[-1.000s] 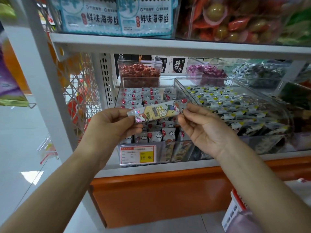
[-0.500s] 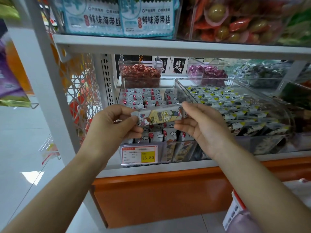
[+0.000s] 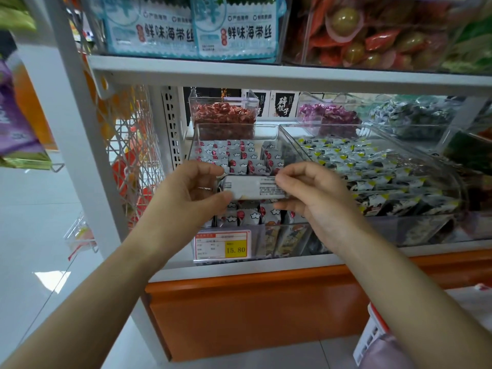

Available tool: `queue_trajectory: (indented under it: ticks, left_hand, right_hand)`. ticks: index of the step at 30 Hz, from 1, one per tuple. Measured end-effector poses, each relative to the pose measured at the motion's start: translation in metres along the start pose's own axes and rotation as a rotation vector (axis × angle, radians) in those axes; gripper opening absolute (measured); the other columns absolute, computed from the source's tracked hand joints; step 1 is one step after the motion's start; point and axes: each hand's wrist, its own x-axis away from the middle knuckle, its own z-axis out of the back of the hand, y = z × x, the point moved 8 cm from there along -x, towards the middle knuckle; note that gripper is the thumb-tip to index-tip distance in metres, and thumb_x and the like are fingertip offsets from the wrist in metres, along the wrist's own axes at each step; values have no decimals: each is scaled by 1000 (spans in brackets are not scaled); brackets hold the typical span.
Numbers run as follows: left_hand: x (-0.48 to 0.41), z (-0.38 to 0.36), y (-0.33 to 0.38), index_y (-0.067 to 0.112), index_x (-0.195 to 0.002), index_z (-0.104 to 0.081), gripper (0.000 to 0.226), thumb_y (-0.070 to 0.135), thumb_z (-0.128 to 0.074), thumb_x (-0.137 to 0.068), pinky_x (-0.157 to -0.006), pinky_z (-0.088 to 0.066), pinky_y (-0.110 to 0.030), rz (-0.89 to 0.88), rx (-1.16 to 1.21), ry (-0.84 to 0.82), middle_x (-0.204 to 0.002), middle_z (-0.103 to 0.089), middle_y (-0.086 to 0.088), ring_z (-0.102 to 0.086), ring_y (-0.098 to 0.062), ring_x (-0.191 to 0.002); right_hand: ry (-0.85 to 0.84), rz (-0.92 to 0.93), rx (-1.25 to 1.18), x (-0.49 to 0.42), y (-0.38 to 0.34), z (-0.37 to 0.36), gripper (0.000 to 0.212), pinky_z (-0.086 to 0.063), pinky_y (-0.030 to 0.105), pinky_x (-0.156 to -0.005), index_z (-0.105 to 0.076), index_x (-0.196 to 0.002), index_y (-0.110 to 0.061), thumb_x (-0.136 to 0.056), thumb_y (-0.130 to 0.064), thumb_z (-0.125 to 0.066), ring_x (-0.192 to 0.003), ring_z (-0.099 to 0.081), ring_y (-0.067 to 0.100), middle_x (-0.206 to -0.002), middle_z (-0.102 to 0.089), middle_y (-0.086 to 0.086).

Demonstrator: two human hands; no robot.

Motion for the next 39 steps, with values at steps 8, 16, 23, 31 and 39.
queue_trajectory:
  ticks: [8,16,23,31,39]
  left_hand:
    - [3,-6,8,41,-101,-60,30,26,-71,-78,-62,-50,-10,-54,-244,-49,-96,-61,9,-60,0,-82]
    - [0,0,5,19,-73,-70,11,25,-66,-81,-59,-54,-17,35,-141,-22,-72,-71,3,-67,-10,-65]
    - [-1,10,12,15,-71,-74,20,25,-63,-84,-51,-52,-15,-42,-277,27,-69,-71,2,-66,-10,-55]
    - [0,10,16,19,-72,-70,19,27,-60,-86,-48,-42,-10,-110,-390,52,-66,-67,0,-57,-5,-55]
    - [0,15,17,14,-70,-67,23,26,-58,-88,-39,-32,-7,-127,-417,114,-60,-59,-4,-43,2,-39]
  right_hand:
    - [33,113,140,3,-12,-2,18,-53,19,-56,-72,-70,-18,-83,-9,-65,-73,-67,10,-69,-69,-8]
    - [6,243,339,6,-19,-12,15,-46,9,-58,-69,-73,-23,-84,-14,-66,-67,-62,-4,-66,-66,-20]
    - [-86,170,248,5,-11,-19,12,-57,25,-60,-71,-75,-17,-85,-13,-65,-71,-68,12,-74,-71,-3]
    - [-170,-101,32,-7,6,-16,20,-57,28,-51,-73,-65,-8,-84,-7,-64,-68,-71,23,-70,-72,8]
    - [-351,-91,-43,-5,12,-25,28,-58,25,-69,-72,-93,-12,-66,-20,-71,-83,-70,20,-92,-73,6]
